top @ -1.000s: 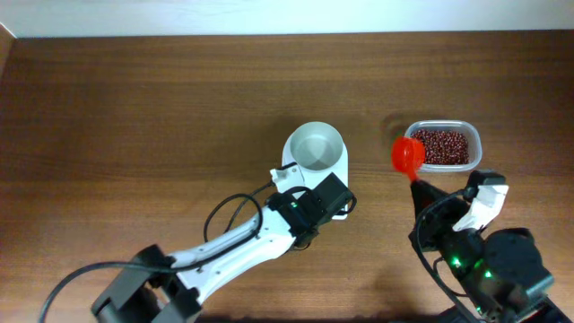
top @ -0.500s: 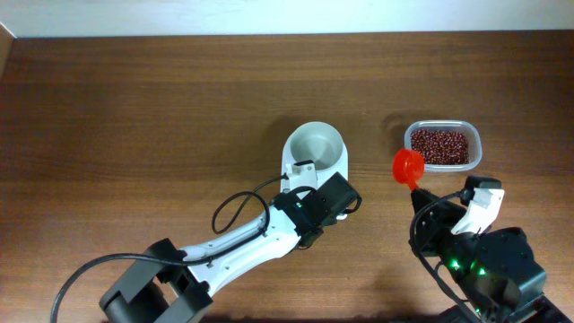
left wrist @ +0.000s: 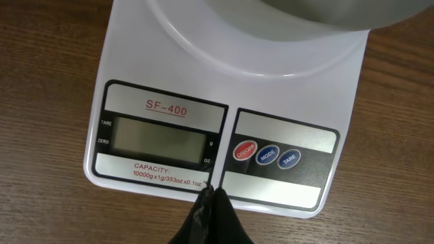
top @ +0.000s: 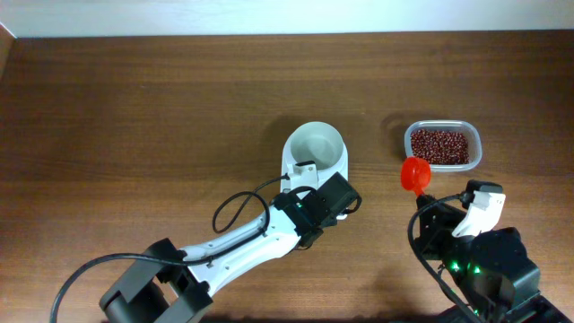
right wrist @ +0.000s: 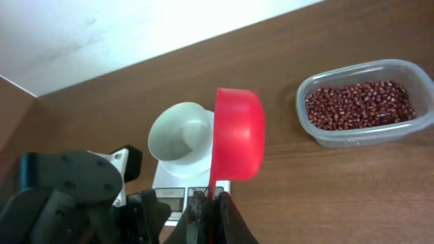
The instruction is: Scoop and weigh 50g on scale
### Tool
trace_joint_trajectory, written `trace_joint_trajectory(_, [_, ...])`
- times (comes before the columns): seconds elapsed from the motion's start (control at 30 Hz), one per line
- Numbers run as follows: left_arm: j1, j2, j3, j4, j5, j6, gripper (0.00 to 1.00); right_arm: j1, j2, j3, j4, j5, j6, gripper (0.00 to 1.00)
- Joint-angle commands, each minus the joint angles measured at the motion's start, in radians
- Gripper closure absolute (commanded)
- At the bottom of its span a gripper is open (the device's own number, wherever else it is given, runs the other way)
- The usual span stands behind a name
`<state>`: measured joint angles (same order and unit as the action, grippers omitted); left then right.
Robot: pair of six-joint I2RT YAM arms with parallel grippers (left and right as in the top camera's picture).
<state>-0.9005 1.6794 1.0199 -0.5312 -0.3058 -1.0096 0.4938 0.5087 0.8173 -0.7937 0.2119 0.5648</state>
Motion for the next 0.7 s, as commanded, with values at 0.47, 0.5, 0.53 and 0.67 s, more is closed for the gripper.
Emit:
trace_joint_trajectory(0.47, [-0.003,0.079,0.013,0.112,-0.032,0.016,1.00,-0.005,-0.005,0.013,-0.035,0.167,-0.010,0.96])
trace_joint_trajectory(0.5, [-0.003,0.079,0.013,0.113,-0.032,0.016,1.00,-0.005,-0.005,0.013,-0.034,0.167,-0.010,0.96])
trace_joint_trajectory(0.53, [-0.003,0.079,0.013,0.113,-0.033,0.016,1.00,-0.005,-0.005,0.013,-0.032,0.167,-0.010,0.96])
trace_joint_trajectory(0.67, [-0.003,0.080,0.013,0.124,-0.035,0.016,1.00,-0.005,-0.005,0.013,-0.031,0.167,-0.010,0.96])
